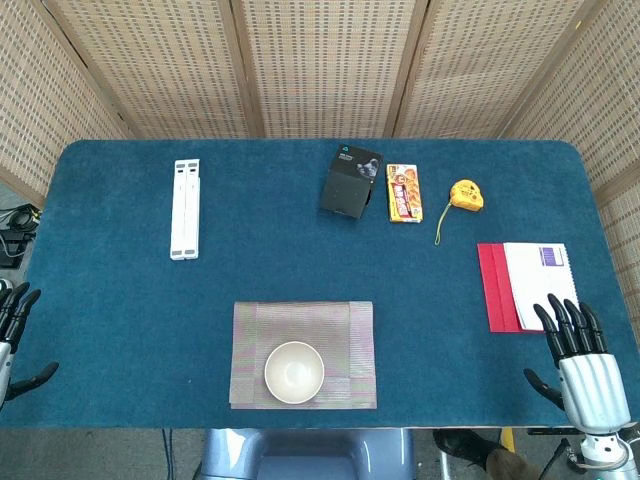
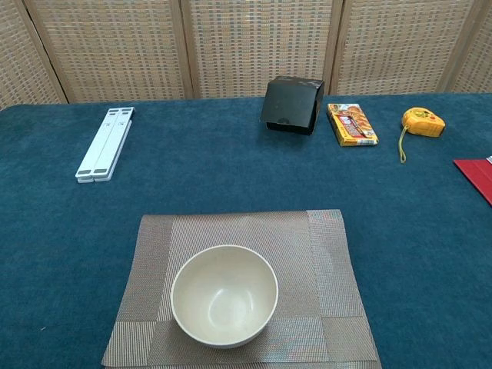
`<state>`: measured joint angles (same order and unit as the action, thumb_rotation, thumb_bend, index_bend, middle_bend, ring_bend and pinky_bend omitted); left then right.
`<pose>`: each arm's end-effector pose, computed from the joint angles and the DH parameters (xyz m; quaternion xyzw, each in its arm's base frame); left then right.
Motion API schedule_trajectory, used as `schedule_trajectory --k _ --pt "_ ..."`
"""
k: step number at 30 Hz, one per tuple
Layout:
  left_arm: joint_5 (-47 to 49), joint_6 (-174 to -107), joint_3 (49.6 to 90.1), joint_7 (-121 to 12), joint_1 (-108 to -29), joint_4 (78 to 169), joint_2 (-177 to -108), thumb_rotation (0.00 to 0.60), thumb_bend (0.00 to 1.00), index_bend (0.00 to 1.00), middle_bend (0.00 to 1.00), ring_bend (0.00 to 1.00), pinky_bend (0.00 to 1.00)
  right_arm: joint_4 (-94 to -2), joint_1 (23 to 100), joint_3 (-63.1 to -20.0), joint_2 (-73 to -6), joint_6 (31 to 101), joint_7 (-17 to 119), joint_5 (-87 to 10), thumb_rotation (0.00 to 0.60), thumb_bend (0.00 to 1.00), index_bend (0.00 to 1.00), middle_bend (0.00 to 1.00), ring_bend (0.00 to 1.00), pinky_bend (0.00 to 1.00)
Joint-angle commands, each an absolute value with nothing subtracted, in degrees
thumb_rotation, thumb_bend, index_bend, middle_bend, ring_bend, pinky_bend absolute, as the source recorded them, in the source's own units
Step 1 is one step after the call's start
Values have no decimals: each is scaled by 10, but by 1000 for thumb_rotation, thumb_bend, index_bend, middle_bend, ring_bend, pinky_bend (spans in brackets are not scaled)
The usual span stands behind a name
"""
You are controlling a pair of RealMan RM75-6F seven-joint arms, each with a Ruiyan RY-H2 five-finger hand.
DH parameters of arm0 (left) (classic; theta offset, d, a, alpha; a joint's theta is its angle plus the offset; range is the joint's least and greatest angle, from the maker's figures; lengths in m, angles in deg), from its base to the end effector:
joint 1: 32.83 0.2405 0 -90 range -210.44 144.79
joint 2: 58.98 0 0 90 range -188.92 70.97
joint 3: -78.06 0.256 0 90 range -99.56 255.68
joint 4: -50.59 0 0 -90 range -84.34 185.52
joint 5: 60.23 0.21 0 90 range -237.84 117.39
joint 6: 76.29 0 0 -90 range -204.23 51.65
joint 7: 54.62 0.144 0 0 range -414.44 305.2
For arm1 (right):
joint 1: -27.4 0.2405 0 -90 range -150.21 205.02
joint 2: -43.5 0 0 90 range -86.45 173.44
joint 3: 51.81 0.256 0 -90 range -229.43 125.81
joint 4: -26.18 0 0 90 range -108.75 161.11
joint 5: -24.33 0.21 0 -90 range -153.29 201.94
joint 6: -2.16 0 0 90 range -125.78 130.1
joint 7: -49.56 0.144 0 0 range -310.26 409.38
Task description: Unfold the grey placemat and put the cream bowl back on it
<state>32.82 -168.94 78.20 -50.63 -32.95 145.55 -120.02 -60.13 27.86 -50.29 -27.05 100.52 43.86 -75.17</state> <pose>-0.2996 0.1438 0.1753 -0.6123 -0.3403 -0.3885 0.5986 -0.2916 -0.1479 0.1462 0.6146 -0.2746 0.4457 0.5902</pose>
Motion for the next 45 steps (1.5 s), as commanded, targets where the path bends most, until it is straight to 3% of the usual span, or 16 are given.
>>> schedule_trajectory --k 1,7,14,17,24,35,38,45 --pt "329 -1687 783 -503 -331 1455 -1202 600 0 0 0 0 0 -602 279 -502 -270 1005 439 -751 600 0 13 0 0 0" --pt "332 -1660 786 -495 -344 1458 -1212 600 0 0 0 0 0 -604 280 -502 -268 1002 445 -749 600 0 16 0 0 0" --pt "461 -1537 801 -502 -465 1424 -1284 600 0 1 0 0 0 -604 289 -498 -273 977 440 -734 600 0 21 0 0 0" --pt "504 -1481 799 -501 -524 1414 -1315 600 0 70 0 0 0 -604 293 -494 -276 968 433 -724 600 0 24 0 0 0" --pt "557 -1374 794 -485 -633 1383 -1385 600 12 345 0 0 0 -595 300 -484 -286 943 418 -695 600 0 25 0 0 0" --pt "540 -1298 795 -448 -704 1327 -1462 600 99 372 0 0 0 -582 305 -471 -289 927 424 -661 600 0 28 0 0 0" --pt "537 -1295 800 -446 -715 1312 -1481 600 181 396 0 0 0 -581 306 -471 -289 926 426 -659 600 0 29 0 0 0" --pt "522 -1296 804 -430 -731 1296 -1508 600 529 629 0 0 0 -580 307 -473 -289 924 428 -659 600 0 29 0 0 0"
